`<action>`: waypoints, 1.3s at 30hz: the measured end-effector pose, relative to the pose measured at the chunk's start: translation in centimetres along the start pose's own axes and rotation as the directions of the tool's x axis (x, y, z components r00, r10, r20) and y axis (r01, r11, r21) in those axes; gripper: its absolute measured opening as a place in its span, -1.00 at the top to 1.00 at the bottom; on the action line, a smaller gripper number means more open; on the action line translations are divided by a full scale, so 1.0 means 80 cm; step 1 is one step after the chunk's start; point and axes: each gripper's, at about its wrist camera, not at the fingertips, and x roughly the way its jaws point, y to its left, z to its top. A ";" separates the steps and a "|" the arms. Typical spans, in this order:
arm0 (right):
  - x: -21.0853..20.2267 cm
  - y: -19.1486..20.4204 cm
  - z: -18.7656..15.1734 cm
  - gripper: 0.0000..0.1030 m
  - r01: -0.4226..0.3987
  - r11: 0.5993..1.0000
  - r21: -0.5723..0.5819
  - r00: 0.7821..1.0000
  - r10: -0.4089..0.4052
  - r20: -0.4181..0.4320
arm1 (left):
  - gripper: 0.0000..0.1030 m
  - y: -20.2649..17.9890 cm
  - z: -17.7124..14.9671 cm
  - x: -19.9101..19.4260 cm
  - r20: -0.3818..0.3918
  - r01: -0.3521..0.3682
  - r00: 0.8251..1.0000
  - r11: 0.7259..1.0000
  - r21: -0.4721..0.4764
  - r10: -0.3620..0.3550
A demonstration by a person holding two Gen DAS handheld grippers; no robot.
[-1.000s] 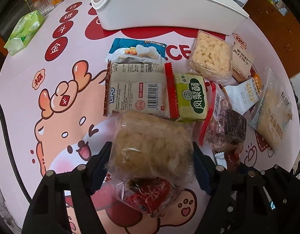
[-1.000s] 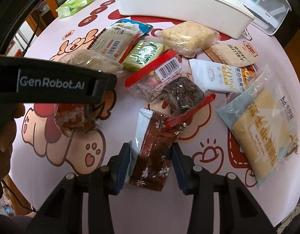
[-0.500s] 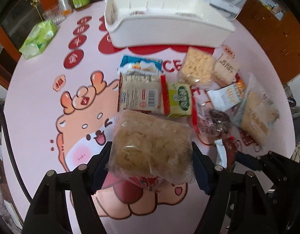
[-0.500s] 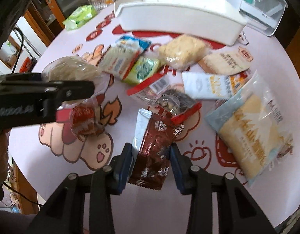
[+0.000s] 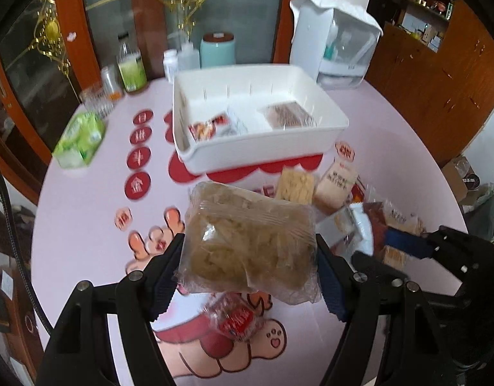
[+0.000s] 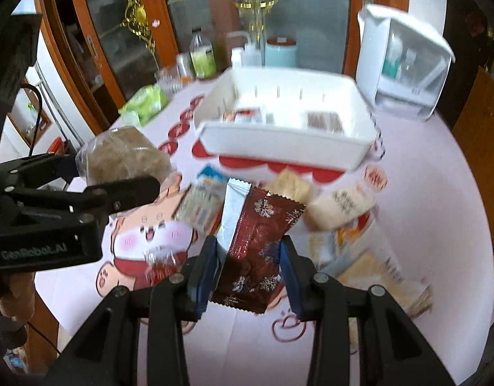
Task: Organize snacks
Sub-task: 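Carry both snacks into the white tray and open both tools to release them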
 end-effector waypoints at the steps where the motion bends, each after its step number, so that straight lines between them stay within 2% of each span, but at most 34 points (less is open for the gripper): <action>1: -0.002 -0.001 0.006 0.24 0.003 1.000 -0.004 1.000 -0.003 0.009 | -0.43 0.001 0.006 -0.003 0.012 -0.009 1.000 1.000 0.007 0.009; 9: -0.017 -0.015 0.074 0.24 0.067 0.997 -0.045 0.992 -0.061 0.112 | -0.44 0.016 0.066 -0.013 0.088 -0.105 0.991 0.994 0.034 0.101; 13: -0.027 -0.020 0.119 0.24 0.133 0.989 -0.064 0.974 -0.118 0.191 | -0.44 0.027 0.102 -0.014 0.137 -0.147 0.980 0.989 0.033 0.141; 19: -0.018 -0.029 0.175 0.24 0.211 0.976 -0.050 0.946 -0.191 0.261 | -0.44 0.033 0.154 -0.012 0.194 -0.173 0.967 0.985 0.012 0.168; 22: 0.001 -0.040 0.198 0.24 0.200 0.980 -0.007 0.949 -0.192 0.249 | -0.45 0.031 0.175 -0.002 0.222 -0.201 0.956 0.979 0.010 0.194; 25: 0.025 -0.055 0.215 0.23 0.192 0.981 0.038 0.955 -0.196 0.223 | -0.45 0.031 0.193 0.016 0.225 -0.208 0.953 0.978 0.002 0.202; 32: 0.088 -0.076 0.233 0.23 0.186 0.979 0.080 0.970 -0.196 0.145 | -0.45 0.033 0.219 0.070 0.180 -0.201 0.963 0.980 -0.005 0.198; 39: 0.144 -0.089 0.238 0.19 0.193 0.978 0.080 0.976 -0.200 0.087 | -0.45 0.032 0.234 0.134 0.111 -0.200 0.974 0.980 0.017 0.197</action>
